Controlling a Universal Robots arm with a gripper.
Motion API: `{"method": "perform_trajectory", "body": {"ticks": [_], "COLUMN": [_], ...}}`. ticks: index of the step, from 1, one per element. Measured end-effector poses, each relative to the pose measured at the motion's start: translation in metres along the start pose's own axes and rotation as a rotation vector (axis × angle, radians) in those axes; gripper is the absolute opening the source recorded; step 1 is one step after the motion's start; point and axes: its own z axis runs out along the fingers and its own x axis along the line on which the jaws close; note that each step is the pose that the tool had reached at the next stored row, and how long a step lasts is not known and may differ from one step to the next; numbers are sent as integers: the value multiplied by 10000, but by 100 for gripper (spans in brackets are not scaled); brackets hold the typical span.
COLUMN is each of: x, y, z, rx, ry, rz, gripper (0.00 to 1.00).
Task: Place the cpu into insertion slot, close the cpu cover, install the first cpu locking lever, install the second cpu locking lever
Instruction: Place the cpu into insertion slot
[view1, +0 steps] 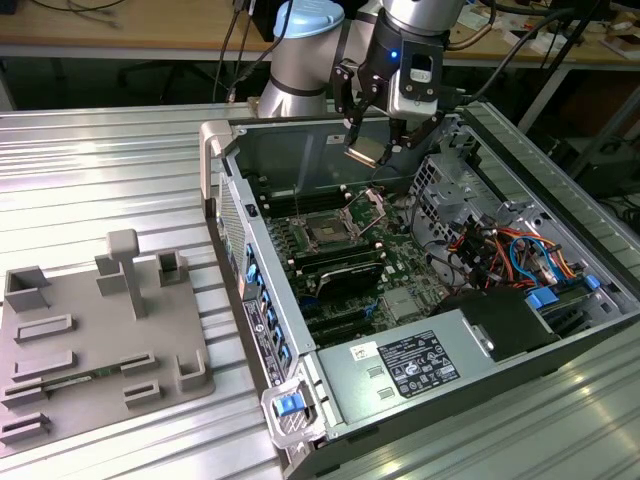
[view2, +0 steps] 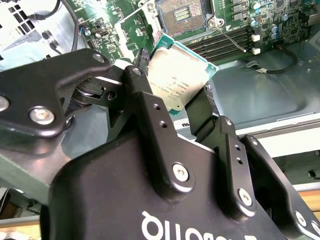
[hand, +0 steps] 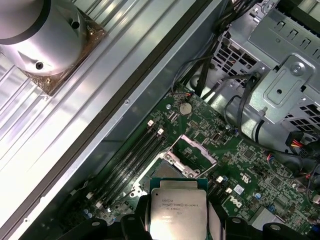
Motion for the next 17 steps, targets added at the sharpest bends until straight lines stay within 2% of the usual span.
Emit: {"method": "perform_trajectory", "body": {"ticks": [17], "x": [4], "y": [-5], "z": [0], "rx": [-4], "ry": [-18], "rz": [206], "gripper": [55]}}
